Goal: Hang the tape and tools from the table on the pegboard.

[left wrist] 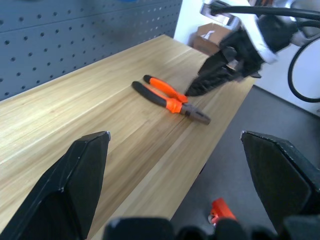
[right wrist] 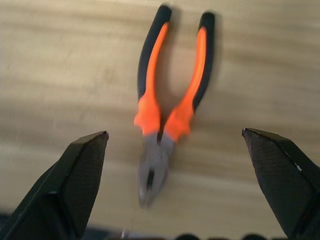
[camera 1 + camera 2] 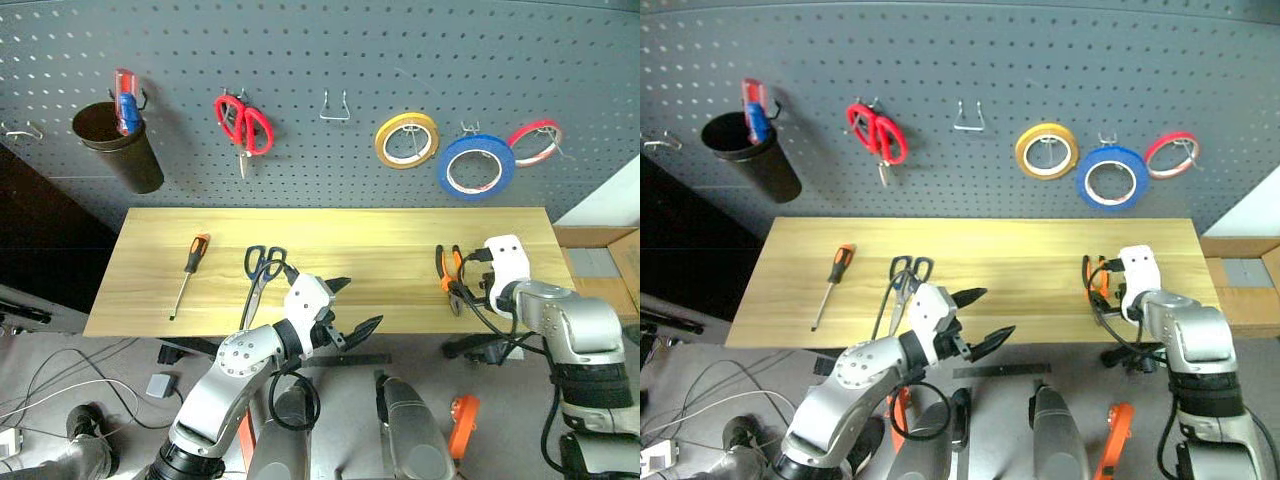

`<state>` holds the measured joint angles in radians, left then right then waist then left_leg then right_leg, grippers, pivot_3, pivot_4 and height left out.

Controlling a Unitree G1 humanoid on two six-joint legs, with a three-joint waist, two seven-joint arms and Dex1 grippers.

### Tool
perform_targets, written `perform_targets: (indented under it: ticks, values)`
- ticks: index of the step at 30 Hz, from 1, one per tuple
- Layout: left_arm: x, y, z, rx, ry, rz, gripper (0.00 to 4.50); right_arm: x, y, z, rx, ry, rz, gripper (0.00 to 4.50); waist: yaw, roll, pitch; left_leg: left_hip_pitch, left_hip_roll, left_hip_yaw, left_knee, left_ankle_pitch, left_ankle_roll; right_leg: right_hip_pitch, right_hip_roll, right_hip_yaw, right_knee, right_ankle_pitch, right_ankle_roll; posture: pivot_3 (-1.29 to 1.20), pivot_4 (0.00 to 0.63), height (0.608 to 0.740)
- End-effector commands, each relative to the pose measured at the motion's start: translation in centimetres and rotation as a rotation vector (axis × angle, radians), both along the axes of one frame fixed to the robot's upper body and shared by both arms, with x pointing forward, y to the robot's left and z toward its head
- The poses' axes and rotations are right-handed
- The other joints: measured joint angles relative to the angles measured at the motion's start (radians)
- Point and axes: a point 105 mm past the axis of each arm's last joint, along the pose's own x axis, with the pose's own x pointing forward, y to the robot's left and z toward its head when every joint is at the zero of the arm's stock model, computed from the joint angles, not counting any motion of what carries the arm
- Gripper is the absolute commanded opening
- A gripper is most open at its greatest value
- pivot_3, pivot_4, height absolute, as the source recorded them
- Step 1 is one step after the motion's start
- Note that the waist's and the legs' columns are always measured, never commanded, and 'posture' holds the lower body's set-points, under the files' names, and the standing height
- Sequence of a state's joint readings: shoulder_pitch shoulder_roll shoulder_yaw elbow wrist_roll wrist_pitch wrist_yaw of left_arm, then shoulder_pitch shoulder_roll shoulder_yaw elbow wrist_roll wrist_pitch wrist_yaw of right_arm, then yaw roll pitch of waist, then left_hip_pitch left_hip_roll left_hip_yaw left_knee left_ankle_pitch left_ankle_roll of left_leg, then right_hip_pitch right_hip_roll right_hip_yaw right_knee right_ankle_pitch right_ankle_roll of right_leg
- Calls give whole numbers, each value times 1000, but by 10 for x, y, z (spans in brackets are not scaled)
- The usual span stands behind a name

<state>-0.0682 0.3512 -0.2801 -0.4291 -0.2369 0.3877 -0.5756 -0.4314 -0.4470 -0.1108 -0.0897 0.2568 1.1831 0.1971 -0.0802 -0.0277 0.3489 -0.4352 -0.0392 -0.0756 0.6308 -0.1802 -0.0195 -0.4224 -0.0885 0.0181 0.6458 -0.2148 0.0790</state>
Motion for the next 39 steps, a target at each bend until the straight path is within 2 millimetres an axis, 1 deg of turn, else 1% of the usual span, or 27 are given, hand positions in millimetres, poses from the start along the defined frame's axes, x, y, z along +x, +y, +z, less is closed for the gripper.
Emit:
perform_targets:
  ticks: [1, 5, 9, 11, 16, 19, 22, 24, 26, 30, 32, 34, 37, 39]
  values:
    - [-6, -5, 13, -18, -72, -11, 4500, 4, -7, 4, -16, -15, -51, 4458, 2, 0, 0, -1, 0, 0, 0, 0, 0, 0, 0, 0, -1, 0, 0, -118, 303, 740]
    - [-4, -3, 14, -25, -76, 5, 4500, 10, -6, 3, 9, -14, -80, 4458, 0, 0, 0, -2, -1, 0, -2, -1, 0, -1, -1, -1, -1, 0, 0, -119, 299, 740]
    - [-3, -4, 15, -25, -80, 3, 4500, 14, -5, -4, -25, 6, -75, 4458, -2, 0, 0, -1, 0, -1, -2, 0, 0, -1, 0, -1, -1, 0, 0, -118, 304, 740]
    - [-3, -4, 16, -30, -83, 5, 4500, 18, -3, -5, -11, 3, -81, 4458, -3, 0, 0, -1, 0, 0, -1, 0, 0, -1, 0, -2, -1, 0, 0, -114, 302, 740]
    - [-2, -4, 18, -32, -86, 14, 4500, 26, 3, -17, -42, 29, -54, 4458, -4, 0, 0, -1, 0, 0, -1, 0, 0, -1, 0, -1, 0, 0, 0, -106, 305, 740]
    - [0, -2, 18, -30, -89, 22, 4500, 31, 8, -20, -57, 33, -38, 4458, -5, 0, 0, -1, 0, 0, -1, 0, 0, -1, 0, -1, 0, 0, 0, -105, 306, 740]
    - [1, 0, 19, -27, -92, 29, 4500, 32, 10, -28, -86, 62, -21, 4458, -4, 0, 0, -1, 0, 0, -1, 0, 0, -1, 0, -1, 0, 0, 0, -100, 306, 740]
    - [2, 0, 20, -28, -95, 34, 4500, 32, 9, -31, -105, 73, -7, 4072, -4, 0, 0, -1, 0, 0, -1, 0, 0, -1, 0, -1, 0, 0, 0, -96, 308, 740]
    - [3, 1, 21, -28, -97, 40, 4500, 31, 6, -32, -123, 85, -16, 3593, -3, 0, 0, -1, 0, 0, -1, 0, 0, -1, 0, -1, 0, 0, 0, -96, 308, 740]
    - [3, 3, 20, -22, -98, 46, 4500, 29, 4, -33, -135, 103, -4, 2246, -3, 0, 0, -1, 0, 0, -1, 0, 0, 0, 0, -2, 0, 0, 0, -98, 310, 740]
    - [3, 5, 20, -22, -94, 48, 4500, 26, 6, -32, -138, 113, 21, 1791, -3, 0, 0, -1, 0, -1, -1, 0, 0, 0, 0, -2, 0, 0, 0, -98, 311, 740]
    - [5, 7, 22, -22, -101, 57, 4500, 24, 8, -27, -144, 111, 59, 1792, -3, 0, 0, -1, 0, -1, -1, 0, 0, 0, 0, -2, -1, 0, 0, -97, 311, 740]
    - [14, 19, 30, -25, -132, 111, 4500, 19, 21, -8, -117, 75, 160, 1792, -3, 0, 0, -1, 0, -1, -1, 0, 0, -1, 0, -2, -1, 0, 0, -97, 312, 740]
    - [23, 35, 47, -71, -180, 206, 4500, 12, 38, 14, -66, 18, 284, 1792, -5, 0, 0, -1, 0, -1, -1, 0, 0, -1, 0, -2, -1, 0, 0, -100, 311, 740]
